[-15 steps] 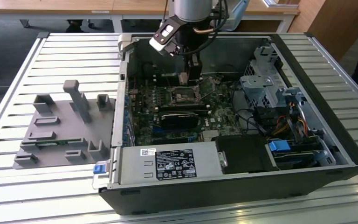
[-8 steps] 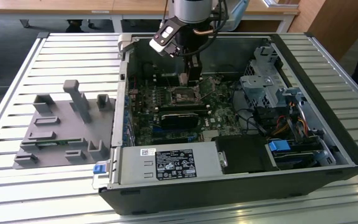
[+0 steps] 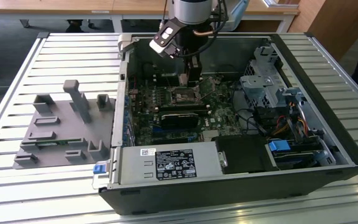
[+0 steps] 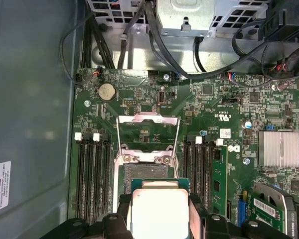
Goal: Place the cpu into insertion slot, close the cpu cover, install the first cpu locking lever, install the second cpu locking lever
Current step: 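Place the cpu into insertion slot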
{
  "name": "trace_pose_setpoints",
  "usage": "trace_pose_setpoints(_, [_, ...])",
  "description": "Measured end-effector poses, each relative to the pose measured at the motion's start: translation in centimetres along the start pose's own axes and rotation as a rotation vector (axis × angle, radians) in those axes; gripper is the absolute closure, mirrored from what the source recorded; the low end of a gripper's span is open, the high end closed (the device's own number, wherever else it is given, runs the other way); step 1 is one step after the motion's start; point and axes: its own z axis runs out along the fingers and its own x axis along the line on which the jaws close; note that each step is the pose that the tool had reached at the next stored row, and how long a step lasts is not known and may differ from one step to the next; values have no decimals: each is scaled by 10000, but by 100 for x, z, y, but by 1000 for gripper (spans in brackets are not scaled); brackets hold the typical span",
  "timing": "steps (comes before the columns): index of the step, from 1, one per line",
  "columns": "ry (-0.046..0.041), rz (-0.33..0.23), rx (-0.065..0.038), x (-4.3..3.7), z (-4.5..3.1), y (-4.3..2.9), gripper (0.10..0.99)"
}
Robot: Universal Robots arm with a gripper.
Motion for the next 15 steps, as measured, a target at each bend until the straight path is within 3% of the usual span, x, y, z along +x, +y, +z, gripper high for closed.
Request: trace_pose_setpoints(15, [1,0,-1,0,40,-3,545])
